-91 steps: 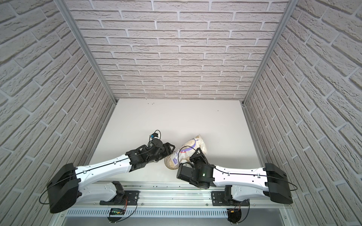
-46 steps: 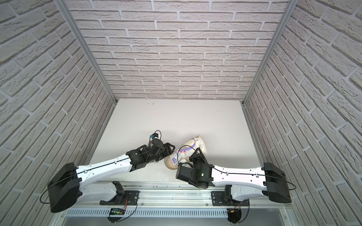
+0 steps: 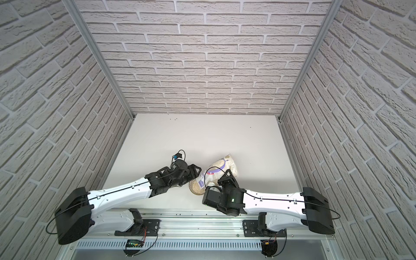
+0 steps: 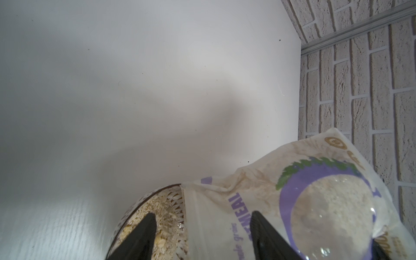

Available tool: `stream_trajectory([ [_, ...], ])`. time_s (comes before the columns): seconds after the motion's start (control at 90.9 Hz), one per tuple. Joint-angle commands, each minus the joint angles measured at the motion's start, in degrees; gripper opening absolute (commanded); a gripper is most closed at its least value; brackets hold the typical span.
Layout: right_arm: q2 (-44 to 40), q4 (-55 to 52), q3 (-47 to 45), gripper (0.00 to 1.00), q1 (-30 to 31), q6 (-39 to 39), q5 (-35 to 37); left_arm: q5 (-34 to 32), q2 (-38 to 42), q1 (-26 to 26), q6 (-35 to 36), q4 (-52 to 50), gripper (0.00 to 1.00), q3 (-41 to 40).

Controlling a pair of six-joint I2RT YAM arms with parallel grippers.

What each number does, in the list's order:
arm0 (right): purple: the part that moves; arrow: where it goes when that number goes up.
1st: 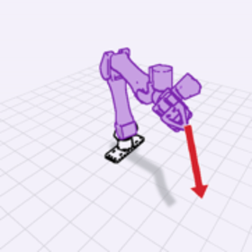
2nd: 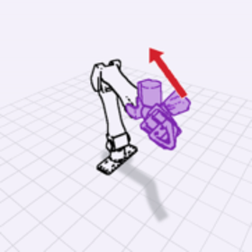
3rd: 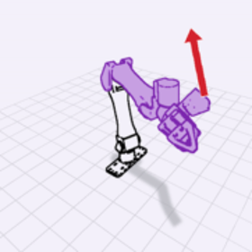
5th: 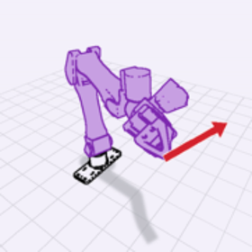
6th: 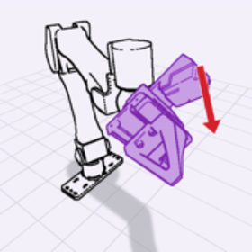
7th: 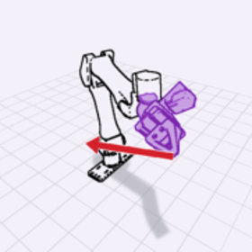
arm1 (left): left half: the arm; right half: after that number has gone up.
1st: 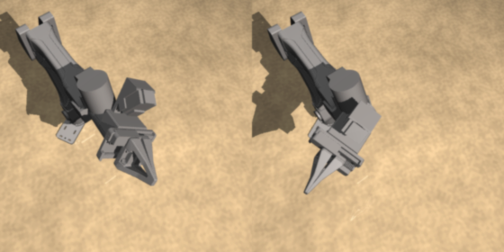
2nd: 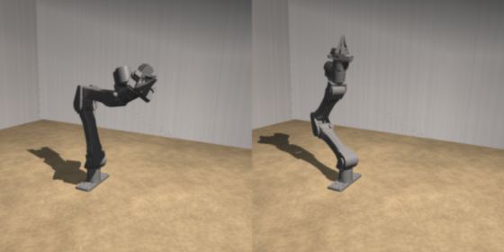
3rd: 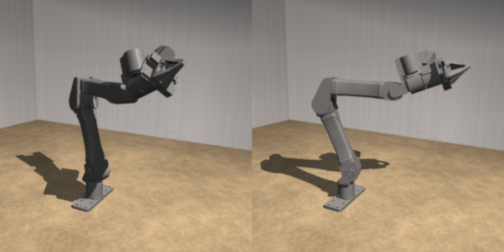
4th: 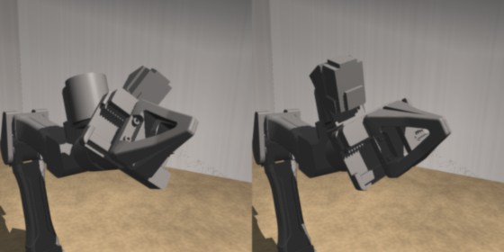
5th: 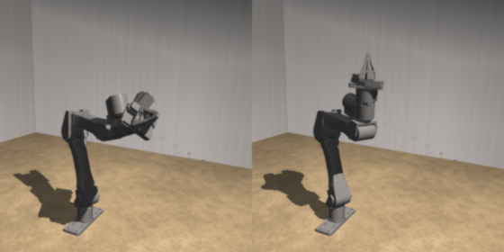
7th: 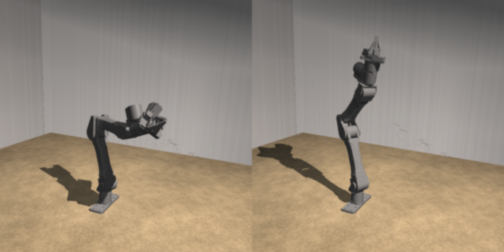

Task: Pour the oats into the breakfast bowl
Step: Pour the oats into the bowl.

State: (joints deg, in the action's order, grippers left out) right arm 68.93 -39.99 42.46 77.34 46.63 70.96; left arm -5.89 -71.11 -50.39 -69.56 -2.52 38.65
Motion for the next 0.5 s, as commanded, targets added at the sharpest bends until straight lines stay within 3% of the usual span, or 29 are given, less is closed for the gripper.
stream_trajectory([
  [0.0, -2.70, 2.24, 3.54, 0.03, -0.19, -4.82, 9.80, -0.76, 0.44, -0.39, 0.11, 0.82, 0.69, -0.36],
  [0.077, -0.59, 2.67, 0.91, 0.03, 0.94, 0.31, 11.41, -0.96, 0.33, -0.32, -0.07, 1.27, 0.69, -0.48],
  [0.176, -0.85, -2.88, 6.37, 0.03, 0.86, -8.77, 10.59, -0.70, 0.22, -0.32, 0.48, 0.65, 0.69, 0.09],
  [0.275, -0.30, 0.98, 1.51, 0.03, 2.09, -2.13, 10.76, -0.72, 0.19, -0.41, 0.15, 1.13, 0.69, -0.31],
  [0.374, -1.35, -2.30, 4.46, 0.03, 1.86, -8.68, 10.27, -0.72, 0.31, -0.34, 0.32, 0.84, 0.69, -0.23],
  [0.484, -0.14, -0.56, 1.11, 0.03, 3.32, -2.31, 10.57, -0.95, 0.37, -0.33, 0.04, 0.70, 0.69, -0.34],
])
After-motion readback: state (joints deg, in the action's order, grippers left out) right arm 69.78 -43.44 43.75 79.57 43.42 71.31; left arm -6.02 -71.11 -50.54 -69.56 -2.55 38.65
